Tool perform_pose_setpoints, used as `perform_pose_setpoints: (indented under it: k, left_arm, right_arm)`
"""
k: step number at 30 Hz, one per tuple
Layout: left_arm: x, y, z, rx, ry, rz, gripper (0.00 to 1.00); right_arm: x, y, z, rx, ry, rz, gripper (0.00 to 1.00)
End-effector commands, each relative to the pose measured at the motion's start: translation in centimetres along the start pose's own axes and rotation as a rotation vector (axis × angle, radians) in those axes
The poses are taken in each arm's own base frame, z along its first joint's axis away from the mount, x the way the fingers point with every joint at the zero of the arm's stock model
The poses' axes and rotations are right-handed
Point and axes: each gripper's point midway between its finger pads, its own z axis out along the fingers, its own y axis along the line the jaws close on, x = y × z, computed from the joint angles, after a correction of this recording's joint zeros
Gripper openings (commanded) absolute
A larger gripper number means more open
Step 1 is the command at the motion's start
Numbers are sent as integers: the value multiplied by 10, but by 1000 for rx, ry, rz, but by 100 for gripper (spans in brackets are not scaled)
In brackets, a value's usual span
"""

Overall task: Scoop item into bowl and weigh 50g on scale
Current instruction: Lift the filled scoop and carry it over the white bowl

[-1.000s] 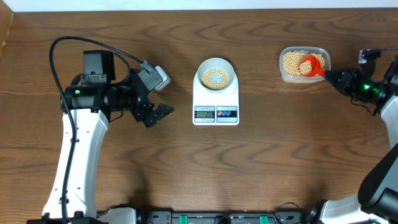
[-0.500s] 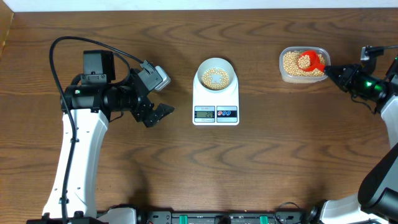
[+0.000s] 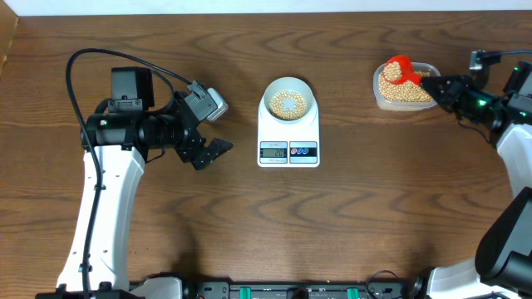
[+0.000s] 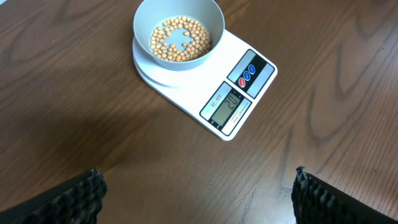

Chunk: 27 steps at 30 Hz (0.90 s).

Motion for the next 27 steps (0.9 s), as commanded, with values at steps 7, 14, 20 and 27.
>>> perform_pose_setpoints:
  k: [7, 14, 20, 27]
  left_arm:
    - [-8, 0, -6, -8, -21, 32, 98]
    - [-8, 0, -6, -8, -21, 32, 98]
    - [-8, 0, -6, -8, -21, 32, 98]
    - [-8, 0, -6, -8, -21, 32, 98]
  right_arm:
    - [19, 41, 34, -97, 72, -52, 1]
    - [36, 70, 56, -152, 117, -119, 1]
    - [52, 87, 70, -184, 155, -160, 1]
    - [70, 110, 85, -237, 188, -233, 1]
